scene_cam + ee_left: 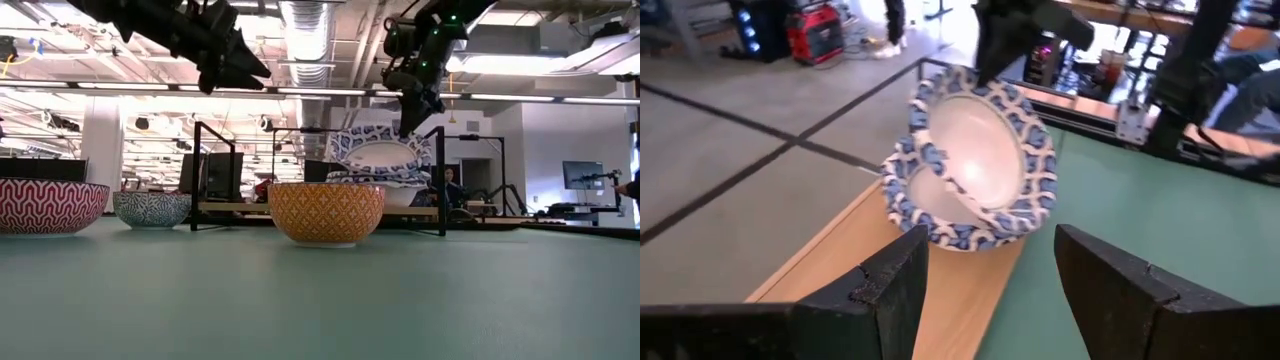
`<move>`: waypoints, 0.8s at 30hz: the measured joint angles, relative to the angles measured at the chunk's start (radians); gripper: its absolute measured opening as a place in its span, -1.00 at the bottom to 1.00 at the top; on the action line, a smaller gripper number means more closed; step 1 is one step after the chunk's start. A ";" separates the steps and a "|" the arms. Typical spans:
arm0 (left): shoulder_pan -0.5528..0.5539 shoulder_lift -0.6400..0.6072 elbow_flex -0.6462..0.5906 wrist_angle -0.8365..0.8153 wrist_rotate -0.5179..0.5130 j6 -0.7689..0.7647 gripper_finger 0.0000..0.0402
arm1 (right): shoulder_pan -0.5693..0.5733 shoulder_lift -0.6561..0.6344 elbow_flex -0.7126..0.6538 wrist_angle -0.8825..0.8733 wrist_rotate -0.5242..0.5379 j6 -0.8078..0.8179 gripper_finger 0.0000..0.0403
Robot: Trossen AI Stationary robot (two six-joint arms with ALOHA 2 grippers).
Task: Place and stack bowls onto a shelf
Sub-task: Stack the white patterned bowl on top of the other white patterned bowl on the shelf, then put the right blue patterned bowl on the shelf
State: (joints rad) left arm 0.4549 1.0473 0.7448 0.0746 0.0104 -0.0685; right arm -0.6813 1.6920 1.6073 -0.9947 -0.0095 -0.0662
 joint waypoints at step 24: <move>0.042 -0.048 0.000 0.020 -0.034 -0.181 0.01 | 0.124 -0.005 0.000 0.260 -0.165 0.107 0.21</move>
State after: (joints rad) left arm 0.4965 0.9994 0.7452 0.0943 -0.0234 -0.2497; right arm -0.5569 1.6867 1.6073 -0.7347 -0.1747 0.0410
